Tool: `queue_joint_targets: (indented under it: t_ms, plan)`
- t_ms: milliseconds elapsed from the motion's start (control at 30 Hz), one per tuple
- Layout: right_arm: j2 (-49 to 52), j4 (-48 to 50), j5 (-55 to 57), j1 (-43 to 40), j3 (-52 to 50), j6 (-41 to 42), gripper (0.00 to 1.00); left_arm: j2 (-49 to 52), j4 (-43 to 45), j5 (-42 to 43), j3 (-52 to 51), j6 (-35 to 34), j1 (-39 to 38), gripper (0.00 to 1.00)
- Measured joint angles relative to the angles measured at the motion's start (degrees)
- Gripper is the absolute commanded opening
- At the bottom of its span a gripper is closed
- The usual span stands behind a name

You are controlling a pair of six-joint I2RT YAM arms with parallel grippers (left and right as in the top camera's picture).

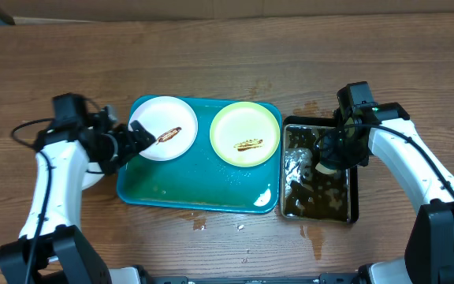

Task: Clean dirty plates on tray and stack at the side
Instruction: 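Set the white plate on the table left of the tray, then move left gripper to the back-left white plate and grip its rim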

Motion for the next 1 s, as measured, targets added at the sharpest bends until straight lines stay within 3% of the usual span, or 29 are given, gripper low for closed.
queue_joint_targets:
  t_ms: [400,800,833,1000]
  plan:
    - [0.00,-1.11,0.02,0.00,0.00,-0.02,0.04,0.00,-2.86,-16.85,-0.04,-18.80,-10.60,0.81]
    - [0.00,-1.53,0.00,0.00,0.00,-0.07,0.04,5.07,-2.80,-21.14,-0.04,-28.81,-10.95,0.82]
    - [0.00,-1.53,0.00,-0.02,0.00,-0.07,0.04,6.32,-2.49,-21.31,-0.04,-29.03,-10.95,0.80]
    - [0.00,-1.51,0.00,0.00,0.00,-0.07,0.04,11.89,-0.76,-21.40,-0.04,-29.92,-10.95,0.44]
